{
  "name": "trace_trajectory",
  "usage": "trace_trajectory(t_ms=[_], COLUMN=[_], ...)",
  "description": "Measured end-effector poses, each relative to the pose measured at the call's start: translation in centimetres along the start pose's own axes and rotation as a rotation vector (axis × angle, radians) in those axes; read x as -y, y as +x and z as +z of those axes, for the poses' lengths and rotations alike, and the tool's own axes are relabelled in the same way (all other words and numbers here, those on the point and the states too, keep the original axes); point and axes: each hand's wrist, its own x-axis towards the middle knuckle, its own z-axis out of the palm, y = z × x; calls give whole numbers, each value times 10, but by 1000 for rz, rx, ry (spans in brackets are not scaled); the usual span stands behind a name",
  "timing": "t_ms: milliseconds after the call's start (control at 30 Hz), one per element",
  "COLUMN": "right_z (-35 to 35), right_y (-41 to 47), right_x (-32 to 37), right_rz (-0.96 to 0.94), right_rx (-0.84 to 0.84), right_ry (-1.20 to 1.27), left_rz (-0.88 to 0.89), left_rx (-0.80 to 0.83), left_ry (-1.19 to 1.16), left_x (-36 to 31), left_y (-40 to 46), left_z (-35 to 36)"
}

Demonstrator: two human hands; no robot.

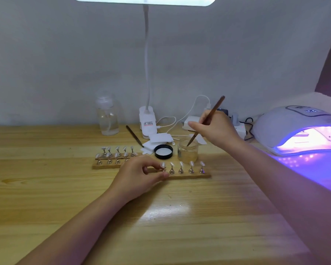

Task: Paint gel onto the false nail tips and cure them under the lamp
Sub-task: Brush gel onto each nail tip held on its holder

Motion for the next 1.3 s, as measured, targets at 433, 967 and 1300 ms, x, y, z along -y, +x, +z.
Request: trace_trajectory(t_ms=[433,967,1300], right_z=[-16,-2,30], right_y=[-6,-67,-100], right_x=[-25,14,8], right_rz=[62,-206,-360], right_rx=[-88,-301,-116], right_ry=[213,557,394], left_rz=[-30,63,-9], left_rx=[-19,-98,-96], left_ry=[-127,-80,-262], left_x=[0,0,-7], left_y=[1,-3,-5], left_z=[1,4,-3])
